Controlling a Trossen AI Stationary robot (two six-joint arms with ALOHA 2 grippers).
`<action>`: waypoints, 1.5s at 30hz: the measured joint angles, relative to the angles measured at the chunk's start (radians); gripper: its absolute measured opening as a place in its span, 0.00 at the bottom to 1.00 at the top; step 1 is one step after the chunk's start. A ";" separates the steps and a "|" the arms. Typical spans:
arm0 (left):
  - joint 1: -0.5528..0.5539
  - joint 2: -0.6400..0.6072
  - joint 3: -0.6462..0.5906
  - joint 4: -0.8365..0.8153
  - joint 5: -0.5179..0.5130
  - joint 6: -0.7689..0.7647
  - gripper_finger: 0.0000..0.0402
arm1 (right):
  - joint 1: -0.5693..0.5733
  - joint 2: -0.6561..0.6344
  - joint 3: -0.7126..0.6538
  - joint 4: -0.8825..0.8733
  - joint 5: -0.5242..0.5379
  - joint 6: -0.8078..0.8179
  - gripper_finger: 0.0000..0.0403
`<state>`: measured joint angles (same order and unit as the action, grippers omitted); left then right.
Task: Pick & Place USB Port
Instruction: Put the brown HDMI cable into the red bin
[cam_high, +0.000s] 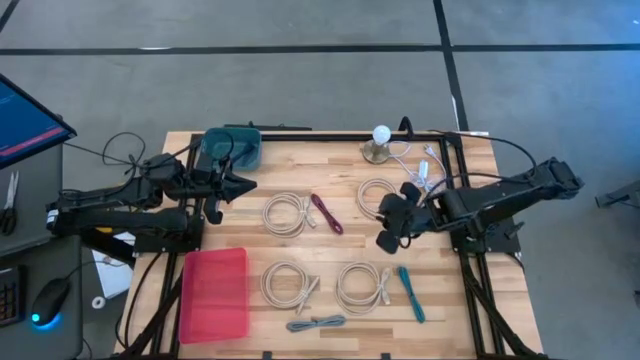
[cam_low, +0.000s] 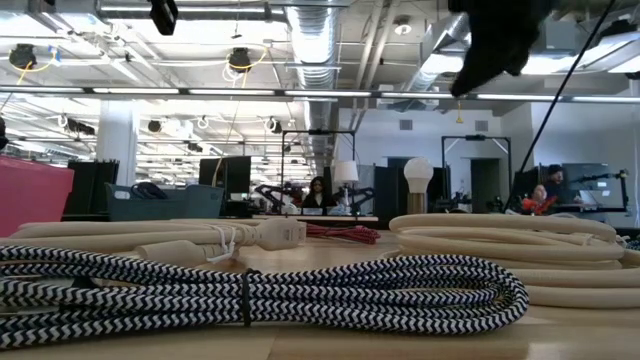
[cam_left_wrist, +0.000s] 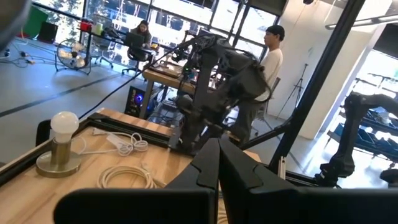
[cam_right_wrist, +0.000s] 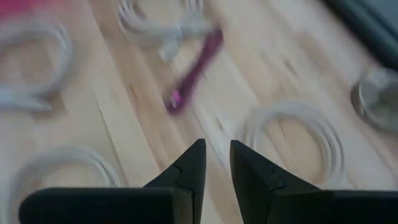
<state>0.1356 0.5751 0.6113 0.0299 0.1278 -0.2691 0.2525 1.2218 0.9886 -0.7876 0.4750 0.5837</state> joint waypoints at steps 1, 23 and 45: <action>0.000 0.000 0.000 0.000 0.000 0.000 0.01 | -0.013 0.000 0.000 -0.033 -0.030 0.000 0.16; 0.000 0.000 0.000 0.001 0.001 -0.005 0.01 | -0.267 0.250 0.000 -0.116 -0.172 -0.155 0.53; 0.000 0.000 0.000 0.000 0.001 -0.009 0.01 | -0.371 0.482 0.001 0.026 -0.190 -0.240 0.52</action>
<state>0.1356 0.5751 0.6113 0.0303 0.1284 -0.2779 -0.1189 1.7041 0.9898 -0.7619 0.2855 0.3432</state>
